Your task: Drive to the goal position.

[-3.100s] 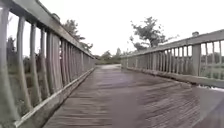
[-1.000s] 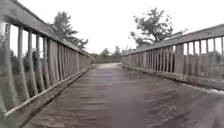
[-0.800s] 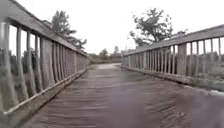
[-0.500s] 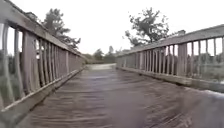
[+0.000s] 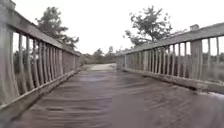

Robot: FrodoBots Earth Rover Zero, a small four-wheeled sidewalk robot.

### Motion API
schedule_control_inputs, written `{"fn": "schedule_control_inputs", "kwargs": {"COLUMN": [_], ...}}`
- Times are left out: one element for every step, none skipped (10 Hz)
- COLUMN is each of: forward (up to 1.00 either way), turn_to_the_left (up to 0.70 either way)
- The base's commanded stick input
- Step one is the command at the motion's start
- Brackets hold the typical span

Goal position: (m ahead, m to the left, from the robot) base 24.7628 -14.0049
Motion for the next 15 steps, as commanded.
{"fn": "schedule_control_inputs", "kwargs": {"forward": [0.70, 0.70, 0.70, 0.70, 0.70, 0.70, 0.70, 0.70, 0.70, 0.70, 0.70, 0.70, 0.70, 0.70, 0.70], "turn_to_the_left": [0.00, 0.00, 0.00, 0.00, 0.00, 0.00, 0.00, 0.00, 0.00, 0.00, 0.00, 0.00, 0.00, 0.00, 0.00]}}
